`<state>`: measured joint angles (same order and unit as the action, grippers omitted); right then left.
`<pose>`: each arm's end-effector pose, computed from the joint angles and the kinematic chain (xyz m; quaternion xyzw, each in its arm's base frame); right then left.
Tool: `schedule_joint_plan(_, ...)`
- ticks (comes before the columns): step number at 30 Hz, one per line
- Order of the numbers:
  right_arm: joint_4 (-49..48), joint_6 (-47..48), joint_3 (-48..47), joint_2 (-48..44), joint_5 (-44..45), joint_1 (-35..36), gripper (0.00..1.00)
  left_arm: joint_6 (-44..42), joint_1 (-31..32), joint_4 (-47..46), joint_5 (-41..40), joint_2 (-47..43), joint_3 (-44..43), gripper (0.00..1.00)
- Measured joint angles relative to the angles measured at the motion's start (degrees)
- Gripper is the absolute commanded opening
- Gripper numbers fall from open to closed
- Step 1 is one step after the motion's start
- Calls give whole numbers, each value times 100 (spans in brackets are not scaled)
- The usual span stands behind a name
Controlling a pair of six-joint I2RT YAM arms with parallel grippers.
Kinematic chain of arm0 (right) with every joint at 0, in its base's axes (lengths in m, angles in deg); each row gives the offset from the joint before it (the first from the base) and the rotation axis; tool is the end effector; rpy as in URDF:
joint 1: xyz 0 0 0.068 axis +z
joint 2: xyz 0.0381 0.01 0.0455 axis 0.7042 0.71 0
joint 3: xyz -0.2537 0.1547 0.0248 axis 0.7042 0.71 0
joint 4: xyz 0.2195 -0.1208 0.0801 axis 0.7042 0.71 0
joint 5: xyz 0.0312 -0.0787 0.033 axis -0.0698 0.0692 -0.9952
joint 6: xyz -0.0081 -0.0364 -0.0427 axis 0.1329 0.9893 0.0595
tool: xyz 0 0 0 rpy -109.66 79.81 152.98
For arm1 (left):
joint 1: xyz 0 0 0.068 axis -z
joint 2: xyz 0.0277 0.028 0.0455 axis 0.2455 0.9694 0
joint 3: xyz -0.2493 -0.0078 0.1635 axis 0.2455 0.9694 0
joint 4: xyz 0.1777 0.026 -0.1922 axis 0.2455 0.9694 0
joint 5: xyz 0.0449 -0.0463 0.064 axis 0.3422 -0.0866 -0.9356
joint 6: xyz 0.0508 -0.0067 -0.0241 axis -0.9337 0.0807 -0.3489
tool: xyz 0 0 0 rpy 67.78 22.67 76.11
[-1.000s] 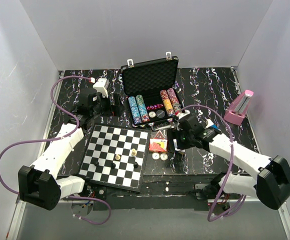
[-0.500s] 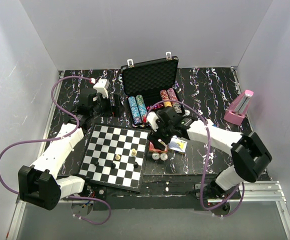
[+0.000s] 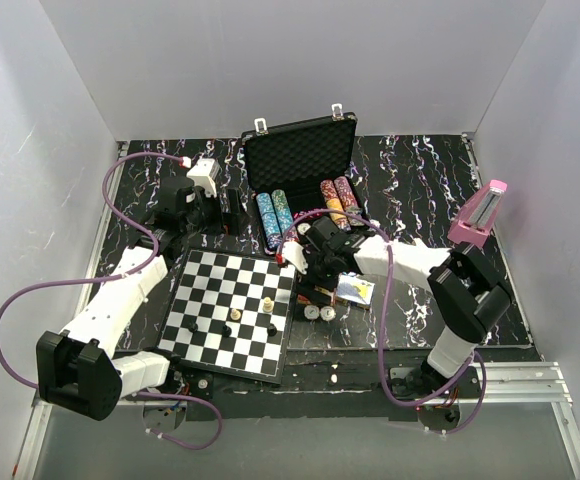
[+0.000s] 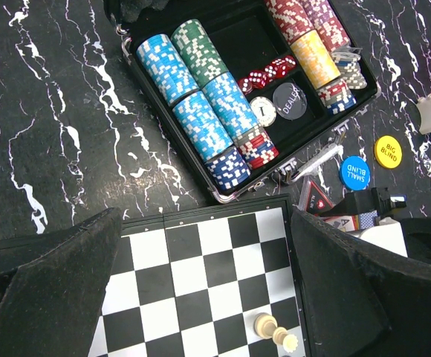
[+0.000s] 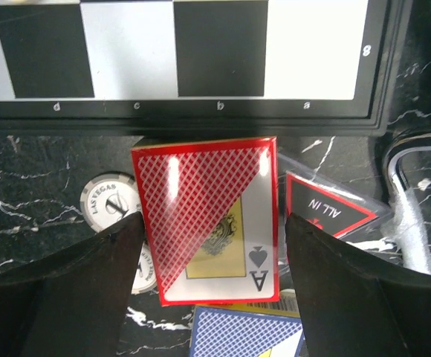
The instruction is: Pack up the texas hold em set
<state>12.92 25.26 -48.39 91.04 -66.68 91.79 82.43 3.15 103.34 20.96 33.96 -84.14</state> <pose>0.2218 0.2520 0.1992 -0.6247 0.7315 0.1520 0.2271 0.2469 -0.0858 0.3269 0.0811 0.8694 -0.2174 0.4362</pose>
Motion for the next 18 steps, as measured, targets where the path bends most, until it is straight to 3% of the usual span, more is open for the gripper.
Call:
schedule_joint_plan(6, 13, 120, -92, 92, 85, 68, 76, 0, 0, 33, 0, 0, -7, 98)
schedule_joint_plan(15, 146, 177, -323, 291, 321, 304, 75, 2, 0, 33, 24, 0, -11, 98)
schedule_joint_plan(17, 210, 190, -424, 369, 420, 382, 67, 2, 0, 35, 33, 0, -11, 98)
schedule_joint_plan(18, 245, 195, -472, 402, 474, 409, 56, 2, 0, 33, 35, 0, -13, 98)
